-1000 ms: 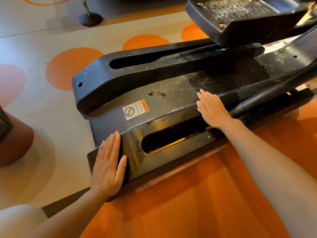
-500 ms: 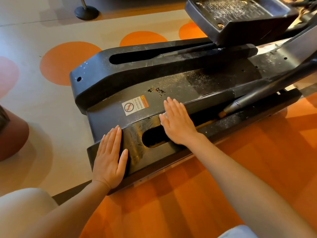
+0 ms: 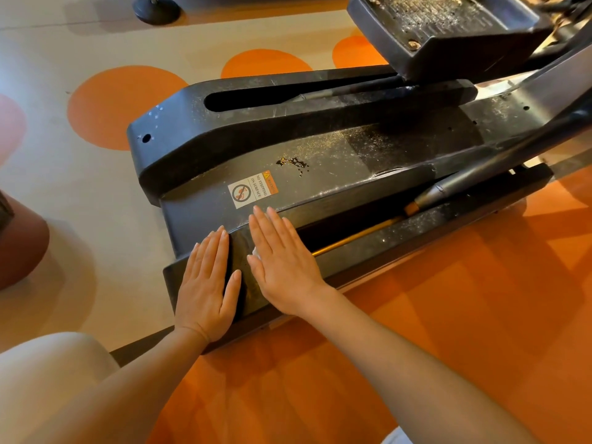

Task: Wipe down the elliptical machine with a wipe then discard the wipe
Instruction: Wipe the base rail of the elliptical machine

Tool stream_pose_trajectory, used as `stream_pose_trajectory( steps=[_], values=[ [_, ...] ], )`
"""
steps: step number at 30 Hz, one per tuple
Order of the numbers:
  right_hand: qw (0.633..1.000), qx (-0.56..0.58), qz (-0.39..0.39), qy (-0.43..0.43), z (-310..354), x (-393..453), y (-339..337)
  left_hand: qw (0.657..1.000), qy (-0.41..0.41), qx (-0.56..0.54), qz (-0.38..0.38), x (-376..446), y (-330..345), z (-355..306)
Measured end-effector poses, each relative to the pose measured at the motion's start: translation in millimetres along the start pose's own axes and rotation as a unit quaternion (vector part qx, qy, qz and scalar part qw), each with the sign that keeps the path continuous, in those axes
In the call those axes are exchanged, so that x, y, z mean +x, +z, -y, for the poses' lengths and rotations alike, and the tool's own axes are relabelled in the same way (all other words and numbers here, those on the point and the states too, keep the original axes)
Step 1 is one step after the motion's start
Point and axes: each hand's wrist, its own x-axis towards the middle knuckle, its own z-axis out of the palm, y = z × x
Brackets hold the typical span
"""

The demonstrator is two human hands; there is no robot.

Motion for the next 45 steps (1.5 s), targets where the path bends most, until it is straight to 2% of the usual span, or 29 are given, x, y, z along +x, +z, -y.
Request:
stream_pose_trajectory(
  steps=[10, 15, 18, 21, 24, 26, 29, 33, 39, 45],
  values=[
    [0.996, -0.087, -0.027, 0.006, 11, -42, 17, 1.0, 0.001, -0.01, -0.007, 1, 1, 0],
    [0.998, -0.059, -0.026, 0.011, -3, -57, 17, 1.0, -0.004, -0.008, 0.001, 0, 1, 1],
    [0.998, 0.007, -0.031, 0.058, -15, -59, 12, 1.0, -0.006, -0.006, 0.005, 0, 1, 2],
    [0.987, 0.044, -0.059, 0.14, -19, -62, 12, 1.0, -0.006, -0.009, 0.007, 1, 1, 2],
    [0.967, 0.06, -0.107, 0.224, 4, -65, 20, 1.0, -0.009, -0.015, 0.01, 0, 1, 2],
    [0.961, 0.071, -0.117, 0.241, 18, -65, 24, 1.0, -0.01, -0.016, 0.01, 0, 1, 2],
    [0.957, 0.079, -0.093, 0.265, 0, -57, 19, 1.0, -0.008, -0.012, 0.011, 0, 1, 2],
    [0.916, 0.095, -0.056, 0.386, -44, -43, 1, 1.0, -0.007, -0.01, 0.012, 1, 0, 2],
    [0.914, 0.123, -0.052, 0.383, -27, -43, 5, 1.0, -0.006, -0.007, 0.011, 0, 0, 1],
    [0.879, 0.148, -0.073, 0.448, -68, -36, -3, 1.0, -0.004, -0.006, 0.008, 0, -1, 0]
  ],
)
